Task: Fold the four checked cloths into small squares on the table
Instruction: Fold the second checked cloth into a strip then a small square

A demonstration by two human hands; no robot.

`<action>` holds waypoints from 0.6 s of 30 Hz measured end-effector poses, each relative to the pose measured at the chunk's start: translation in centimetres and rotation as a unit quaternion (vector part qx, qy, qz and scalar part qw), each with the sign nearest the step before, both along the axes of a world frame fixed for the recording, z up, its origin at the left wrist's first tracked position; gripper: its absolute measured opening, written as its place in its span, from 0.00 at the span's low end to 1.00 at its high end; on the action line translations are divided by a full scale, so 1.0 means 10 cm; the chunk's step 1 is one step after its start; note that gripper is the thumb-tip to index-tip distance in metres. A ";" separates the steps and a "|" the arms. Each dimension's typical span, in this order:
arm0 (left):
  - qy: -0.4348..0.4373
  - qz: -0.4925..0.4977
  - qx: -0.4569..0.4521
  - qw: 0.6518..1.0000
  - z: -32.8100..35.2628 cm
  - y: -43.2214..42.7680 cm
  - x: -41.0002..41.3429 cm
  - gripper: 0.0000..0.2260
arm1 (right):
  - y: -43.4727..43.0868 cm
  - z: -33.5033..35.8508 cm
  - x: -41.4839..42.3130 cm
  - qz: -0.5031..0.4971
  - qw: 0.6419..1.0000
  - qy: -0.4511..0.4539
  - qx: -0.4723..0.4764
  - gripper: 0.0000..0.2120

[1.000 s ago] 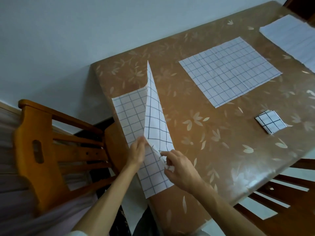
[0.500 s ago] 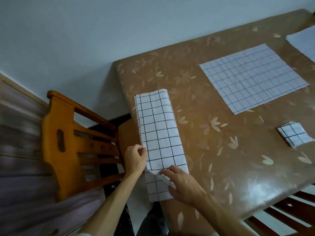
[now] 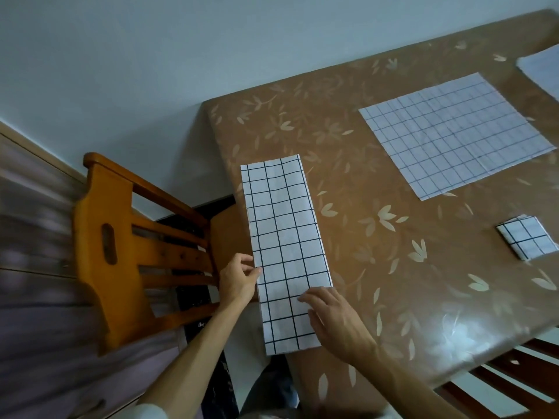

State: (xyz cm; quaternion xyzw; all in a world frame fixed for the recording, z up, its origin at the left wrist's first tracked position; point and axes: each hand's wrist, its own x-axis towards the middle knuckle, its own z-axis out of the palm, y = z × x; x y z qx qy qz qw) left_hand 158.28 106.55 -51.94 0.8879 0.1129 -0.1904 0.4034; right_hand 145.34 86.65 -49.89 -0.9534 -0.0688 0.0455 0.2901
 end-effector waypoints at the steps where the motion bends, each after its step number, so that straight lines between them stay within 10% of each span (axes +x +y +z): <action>1: -0.002 -0.002 0.000 1.000 0.00 0.00 0.00 0.12 | -0.01 -0.03 0.00 0.024 0.999 -0.008 -0.025 0.17; 18: -0.032 -0.021 -0.005 0.999 -0.03 -0.01 -0.09 0.19 | 0.15 -0.10 0.14 0.069 0.991 0.042 -0.106 0.27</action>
